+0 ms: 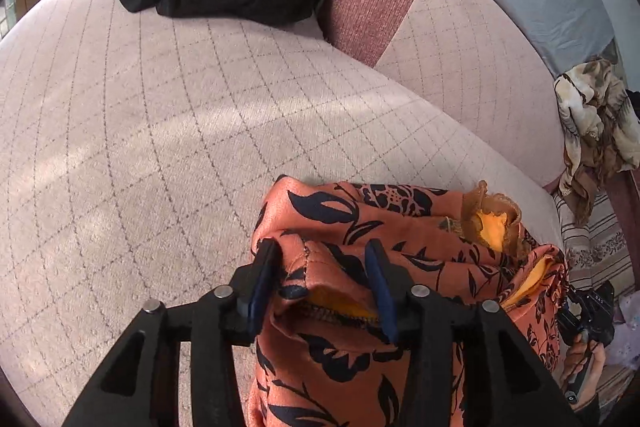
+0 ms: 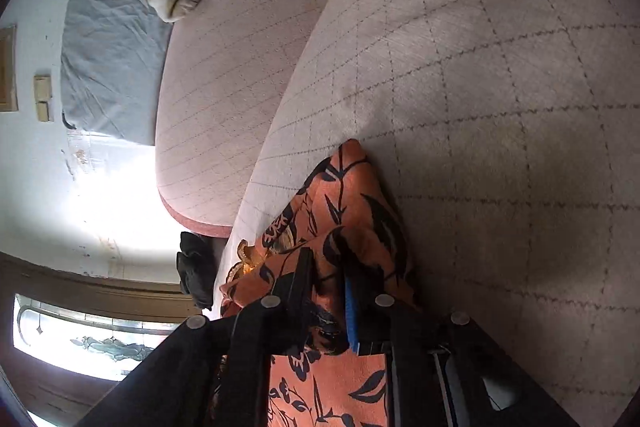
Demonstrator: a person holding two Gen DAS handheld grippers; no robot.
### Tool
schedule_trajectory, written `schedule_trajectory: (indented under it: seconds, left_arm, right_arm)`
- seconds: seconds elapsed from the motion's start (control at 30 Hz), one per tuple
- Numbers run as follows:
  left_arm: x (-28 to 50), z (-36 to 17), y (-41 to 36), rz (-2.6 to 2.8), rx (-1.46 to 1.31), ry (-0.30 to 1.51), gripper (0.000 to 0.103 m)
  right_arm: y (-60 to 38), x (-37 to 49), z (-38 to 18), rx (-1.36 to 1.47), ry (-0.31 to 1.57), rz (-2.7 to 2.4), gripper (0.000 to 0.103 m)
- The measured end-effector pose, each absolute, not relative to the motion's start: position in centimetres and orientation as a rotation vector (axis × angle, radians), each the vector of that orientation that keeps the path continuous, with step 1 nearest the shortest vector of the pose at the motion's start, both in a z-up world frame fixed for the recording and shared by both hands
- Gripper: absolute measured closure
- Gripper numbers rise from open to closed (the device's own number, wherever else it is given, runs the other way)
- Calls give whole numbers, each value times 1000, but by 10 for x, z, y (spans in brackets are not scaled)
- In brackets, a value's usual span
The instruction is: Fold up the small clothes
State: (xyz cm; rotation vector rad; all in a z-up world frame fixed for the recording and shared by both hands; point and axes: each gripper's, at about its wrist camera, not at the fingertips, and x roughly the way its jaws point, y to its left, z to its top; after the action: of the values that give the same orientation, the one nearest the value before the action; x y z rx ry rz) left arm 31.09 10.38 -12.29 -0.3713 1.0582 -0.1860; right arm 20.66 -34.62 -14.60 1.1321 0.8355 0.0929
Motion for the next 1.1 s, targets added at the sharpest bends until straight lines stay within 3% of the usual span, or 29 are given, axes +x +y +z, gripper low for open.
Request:
schedule_trajectory:
  seconds: [0.03, 0.07, 0.13, 0.27, 0.43, 0.5, 0.7, 0.73, 0.77, 0.8, 0.83, 0.87, 0.97, 1.1]
  left_arm:
    - [307, -114, 108, -172, -378, 1031, 35]
    - [300, -102, 114, -160, -391, 985, 34]
    - [284, -80, 128, -146, -418, 916, 30]
    - [227, -54, 146, -161, -461, 814, 21]
    - [168, -108, 118, -209, -453, 928, 20]
    - [167, -131, 102, -194, -439, 955, 20]
    - [192, -144, 73, -82, -389, 908, 18]
    - [197, -144, 72, -76, -402, 913, 23]
    - [203, -144, 71, -64, -401, 932, 54]
    - [210, -144, 72, -75, -411, 962, 69]
    - [217, -143, 74, -97, -454, 985, 76]
    - [221, -138, 74, -92, -458, 992, 80]
    - [214, -106, 67, -109, -400, 919, 82]
    - [184, -53, 59, -147, -365, 815, 82]
  right_arm:
    - [-346, 201, -138, 1103, 823, 92, 72]
    - [-346, 194, -127, 1064, 808, 87, 49]
    - [-350, 174, -101, 1007, 751, 65, 20]
    - [-341, 116, -68, 980, 658, 90, 20]
    - [-297, 58, -118, 1014, 778, 59, 19]
    - [-291, 60, -144, 1049, 821, 19, 19]
    - [-278, 105, -144, 1093, 760, -34, 19]
    - [-277, 112, -146, 1097, 757, -63, 19]
    - [-276, 117, -146, 1095, 746, -78, 24]
    - [-275, 122, -145, 1080, 745, -90, 31]
    - [-276, 126, -146, 1083, 756, -101, 60]
    - [-278, 129, -150, 1110, 775, -98, 80]
    - [-278, 133, -139, 1089, 782, -84, 83]
    - [-273, 124, -82, 1018, 717, -15, 90]
